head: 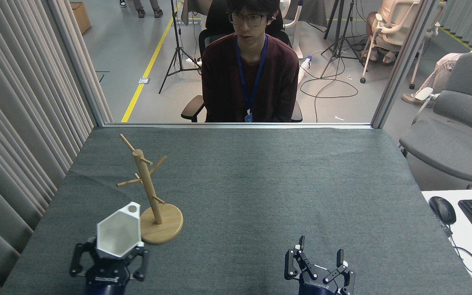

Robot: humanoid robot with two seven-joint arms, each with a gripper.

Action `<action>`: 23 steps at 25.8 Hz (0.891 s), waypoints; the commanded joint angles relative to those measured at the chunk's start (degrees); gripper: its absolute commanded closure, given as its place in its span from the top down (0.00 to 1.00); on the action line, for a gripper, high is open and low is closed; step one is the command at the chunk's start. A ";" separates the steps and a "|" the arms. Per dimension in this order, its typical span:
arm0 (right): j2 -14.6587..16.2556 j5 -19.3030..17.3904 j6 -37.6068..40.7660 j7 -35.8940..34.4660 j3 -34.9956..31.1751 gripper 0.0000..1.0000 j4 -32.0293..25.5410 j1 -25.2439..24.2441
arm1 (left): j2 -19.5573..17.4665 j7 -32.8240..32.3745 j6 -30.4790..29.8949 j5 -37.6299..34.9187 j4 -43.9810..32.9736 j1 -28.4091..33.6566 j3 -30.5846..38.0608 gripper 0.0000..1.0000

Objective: Hang cup on storage rack
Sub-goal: 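Raise the cup with the left gripper up to a stand peg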

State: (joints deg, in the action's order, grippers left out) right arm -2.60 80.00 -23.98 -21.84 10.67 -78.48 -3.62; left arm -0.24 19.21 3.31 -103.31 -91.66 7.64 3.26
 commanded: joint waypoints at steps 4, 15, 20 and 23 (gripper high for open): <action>-0.21 0.60 -0.10 0.21 0.14 0.98 0.88 0.72 | 0.16 -0.84 10.05 -2.15 8.60 -7.73 5.70 0.17; -0.04 0.68 -0.10 0.13 0.23 0.98 0.88 0.45 | 6.57 -0.75 13.04 -22.55 11.50 -12.12 10.01 0.14; -0.04 0.68 -0.01 0.13 0.23 0.98 0.88 0.63 | 6.75 -0.84 13.04 -22.72 12.64 -14.14 10.27 0.14; -0.13 0.68 -0.01 0.13 0.23 0.98 0.88 0.72 | 6.84 -0.84 13.04 -22.81 13.26 -14.50 10.45 0.14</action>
State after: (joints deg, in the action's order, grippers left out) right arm -2.64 80.68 -24.01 -21.68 10.89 -77.61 -3.02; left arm 6.53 18.45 16.36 -125.95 -79.00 -6.30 13.53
